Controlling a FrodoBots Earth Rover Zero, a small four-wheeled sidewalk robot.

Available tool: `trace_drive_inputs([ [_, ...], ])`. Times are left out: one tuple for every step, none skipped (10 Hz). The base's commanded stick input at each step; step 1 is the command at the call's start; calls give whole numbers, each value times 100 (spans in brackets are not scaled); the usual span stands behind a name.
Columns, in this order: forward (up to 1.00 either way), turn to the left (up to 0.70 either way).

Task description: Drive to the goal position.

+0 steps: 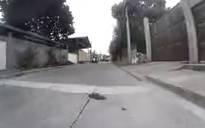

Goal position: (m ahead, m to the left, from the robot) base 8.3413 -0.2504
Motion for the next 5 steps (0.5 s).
trace_drive_inputs([
  [100, 0],
  [100, 0],
  [100, 0],
  [100, 0],
  [100, 0],
])
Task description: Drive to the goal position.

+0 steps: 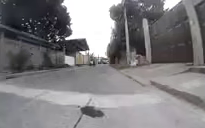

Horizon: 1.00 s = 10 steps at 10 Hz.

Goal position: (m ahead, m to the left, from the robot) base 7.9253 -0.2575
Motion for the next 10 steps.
trace_drive_inputs([
  [100, 0],
  [100, 0],
  [100, 0],
  [100, 0],
  [100, 0],
  [100, 0],
  [100, 0],
  [100, 0],
  [100, 0],
  [100, 0],
])
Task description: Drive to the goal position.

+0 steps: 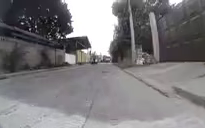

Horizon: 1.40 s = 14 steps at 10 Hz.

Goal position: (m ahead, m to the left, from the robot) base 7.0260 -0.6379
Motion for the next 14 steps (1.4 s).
trace_drive_inputs([
  [100, -1],
  [100, -13],
  [100, -34],
  [100, -38],
  [100, -29],
  [100, 0],
  [100, 0],
  [100, 0],
  [100, 0],
  [100, 0],
  [100, 0],
  [100, 0],
  [100, 0],
  [100, 0],
])
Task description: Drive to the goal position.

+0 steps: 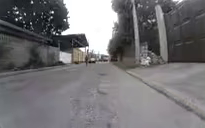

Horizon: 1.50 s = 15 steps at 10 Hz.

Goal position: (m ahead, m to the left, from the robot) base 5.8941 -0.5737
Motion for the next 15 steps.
trace_drive_inputs([
  [100, 0],
  [100, 0],
  [100, 0],
  [100, 0],
  [100, 0],
  [100, 0],
  [100, -27],
  [100, -36],
  [100, -11],
  [100, -1],
  [100, 0],
  [100, 0],
  [100, 0],
  [100, 0],
  [100, 0],
])
